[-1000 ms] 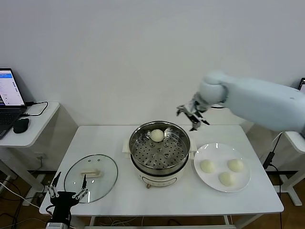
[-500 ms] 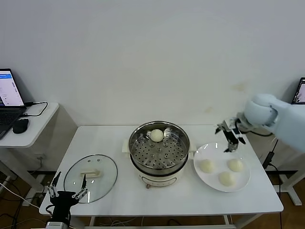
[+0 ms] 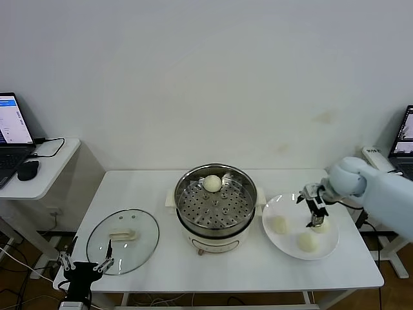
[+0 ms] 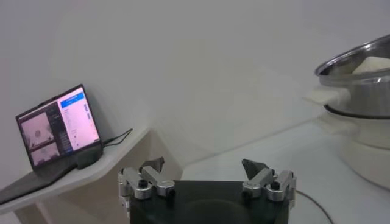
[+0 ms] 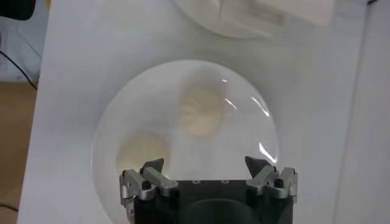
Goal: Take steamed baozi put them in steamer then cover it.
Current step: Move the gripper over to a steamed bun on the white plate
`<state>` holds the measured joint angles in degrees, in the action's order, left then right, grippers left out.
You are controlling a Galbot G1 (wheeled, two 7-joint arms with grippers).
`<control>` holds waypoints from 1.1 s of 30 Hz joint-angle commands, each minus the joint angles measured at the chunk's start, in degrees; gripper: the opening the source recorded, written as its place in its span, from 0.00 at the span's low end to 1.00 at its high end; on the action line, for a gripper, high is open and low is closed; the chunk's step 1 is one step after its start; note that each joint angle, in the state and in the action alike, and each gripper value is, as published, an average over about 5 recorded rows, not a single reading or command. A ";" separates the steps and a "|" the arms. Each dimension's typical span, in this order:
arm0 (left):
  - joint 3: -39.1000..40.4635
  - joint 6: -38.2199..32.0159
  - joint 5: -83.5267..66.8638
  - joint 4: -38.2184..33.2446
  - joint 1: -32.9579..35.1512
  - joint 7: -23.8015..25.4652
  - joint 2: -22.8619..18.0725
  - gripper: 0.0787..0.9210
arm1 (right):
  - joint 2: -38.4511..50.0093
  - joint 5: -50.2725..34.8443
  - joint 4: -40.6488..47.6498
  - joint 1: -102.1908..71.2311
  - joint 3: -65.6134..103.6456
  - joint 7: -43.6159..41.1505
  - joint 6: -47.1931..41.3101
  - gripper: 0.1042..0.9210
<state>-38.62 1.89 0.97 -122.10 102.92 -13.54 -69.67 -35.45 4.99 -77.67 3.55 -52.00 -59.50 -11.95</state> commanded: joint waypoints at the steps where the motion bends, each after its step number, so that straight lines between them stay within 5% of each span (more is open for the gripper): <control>1: -0.17 -0.03 0.03 0.08 -0.01 0.04 0.00 0.88 | -6.92 1.97 5.69 -6.10 3.66 1.04 0.60 0.88; 15: -0.19 -0.23 -0.01 0.57 -0.17 -0.16 -0.09 0.88 | -9.83 3.56 9.21 -6.90 4.24 2.11 0.64 0.87; 33: -0.03 -0.41 0.05 0.29 -0.02 -0.34 -0.77 0.88 | -8.25 4.61 7.80 -5.89 5.10 1.56 0.81 0.67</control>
<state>-38.66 1.50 0.98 -121.84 102.87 -13.87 -70.44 -44.25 9.57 -68.93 -3.06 -46.97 -57.80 -11.14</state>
